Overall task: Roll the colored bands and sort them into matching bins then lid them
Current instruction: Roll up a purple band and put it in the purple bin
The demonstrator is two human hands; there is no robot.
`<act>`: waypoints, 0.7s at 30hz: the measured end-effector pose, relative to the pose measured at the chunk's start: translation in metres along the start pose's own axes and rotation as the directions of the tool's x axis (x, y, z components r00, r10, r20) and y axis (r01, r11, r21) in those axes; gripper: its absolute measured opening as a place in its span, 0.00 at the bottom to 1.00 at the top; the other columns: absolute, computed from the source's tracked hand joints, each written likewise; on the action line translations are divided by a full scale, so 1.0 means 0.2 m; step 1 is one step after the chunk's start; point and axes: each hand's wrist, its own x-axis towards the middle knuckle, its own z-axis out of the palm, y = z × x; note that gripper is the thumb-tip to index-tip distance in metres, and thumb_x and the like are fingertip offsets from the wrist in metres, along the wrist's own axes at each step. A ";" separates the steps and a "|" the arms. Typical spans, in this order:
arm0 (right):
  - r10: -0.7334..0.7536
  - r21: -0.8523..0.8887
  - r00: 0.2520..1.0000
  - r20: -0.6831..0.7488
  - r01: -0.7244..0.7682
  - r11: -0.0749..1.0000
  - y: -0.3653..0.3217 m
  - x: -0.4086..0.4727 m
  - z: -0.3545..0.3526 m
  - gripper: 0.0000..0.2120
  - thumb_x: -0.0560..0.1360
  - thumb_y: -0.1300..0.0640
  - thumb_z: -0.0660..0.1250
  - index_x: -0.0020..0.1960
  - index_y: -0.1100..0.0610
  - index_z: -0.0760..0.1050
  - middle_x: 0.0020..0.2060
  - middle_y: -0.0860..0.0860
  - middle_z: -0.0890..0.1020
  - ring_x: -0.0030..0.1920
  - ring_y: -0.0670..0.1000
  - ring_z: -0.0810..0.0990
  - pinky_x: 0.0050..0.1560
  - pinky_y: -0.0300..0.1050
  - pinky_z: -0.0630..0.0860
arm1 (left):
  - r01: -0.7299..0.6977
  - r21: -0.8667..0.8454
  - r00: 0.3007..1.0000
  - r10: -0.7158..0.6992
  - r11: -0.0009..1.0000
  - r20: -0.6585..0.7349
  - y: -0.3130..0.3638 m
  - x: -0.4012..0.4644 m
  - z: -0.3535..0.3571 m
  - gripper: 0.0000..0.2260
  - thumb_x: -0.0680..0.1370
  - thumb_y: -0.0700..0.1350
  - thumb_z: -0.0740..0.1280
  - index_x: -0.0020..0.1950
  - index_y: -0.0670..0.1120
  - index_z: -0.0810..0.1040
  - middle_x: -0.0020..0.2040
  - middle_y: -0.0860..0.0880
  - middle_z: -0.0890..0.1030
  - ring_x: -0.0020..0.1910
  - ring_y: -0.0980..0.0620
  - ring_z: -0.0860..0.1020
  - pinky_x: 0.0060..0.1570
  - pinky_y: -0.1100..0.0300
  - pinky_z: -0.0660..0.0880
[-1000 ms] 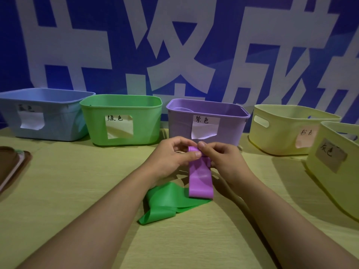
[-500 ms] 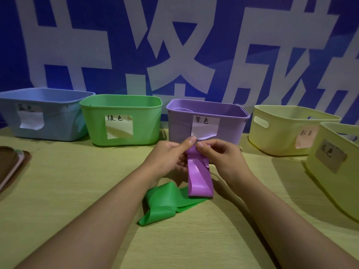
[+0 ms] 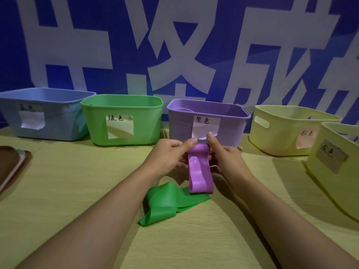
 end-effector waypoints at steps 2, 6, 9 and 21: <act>0.006 -0.049 1.000 -0.006 -0.006 0.999 0.01 0.01 0.00 0.25 0.78 0.35 0.63 0.50 0.56 0.85 0.41 0.53 0.88 0.43 0.52 0.87 0.45 0.43 0.80 | 0.000 -0.005 1.000 0.000 1.000 0.003 0.00 0.00 0.00 0.21 0.75 0.59 0.72 0.51 0.40 0.85 0.42 0.44 0.87 0.39 0.50 0.85 0.42 0.59 0.80; -0.023 -0.151 0.999 -0.023 0.020 0.988 0.02 0.02 -0.01 0.23 0.78 0.35 0.63 0.50 0.52 0.85 0.42 0.50 0.88 0.46 0.51 0.87 0.47 0.44 0.79 | 0.004 0.003 1.000 -0.004 1.000 0.006 -0.01 0.01 0.00 0.21 0.74 0.60 0.72 0.51 0.41 0.85 0.43 0.44 0.88 0.43 0.48 0.86 0.50 0.53 0.83; -0.039 -0.173 0.999 -0.027 0.034 0.984 0.02 0.03 -0.02 0.23 0.77 0.35 0.64 0.51 0.53 0.86 0.43 0.52 0.88 0.48 0.54 0.86 0.53 0.51 0.82 | 0.011 0.007 1.000 -0.011 1.000 -0.002 -0.01 0.01 0.00 0.18 0.75 0.57 0.73 0.50 0.42 0.85 0.42 0.45 0.87 0.42 0.49 0.86 0.49 0.54 0.82; -0.065 -0.142 0.998 0.021 0.067 0.988 0.02 0.02 -0.02 0.13 0.80 0.46 0.67 0.54 0.54 0.84 0.46 0.51 0.87 0.46 0.50 0.86 0.38 0.37 0.80 | -0.001 -0.010 0.999 0.001 1.000 -0.033 -0.01 0.01 -0.01 0.10 0.75 0.49 0.77 0.51 0.45 0.85 0.46 0.46 0.87 0.48 0.47 0.86 0.50 0.54 0.83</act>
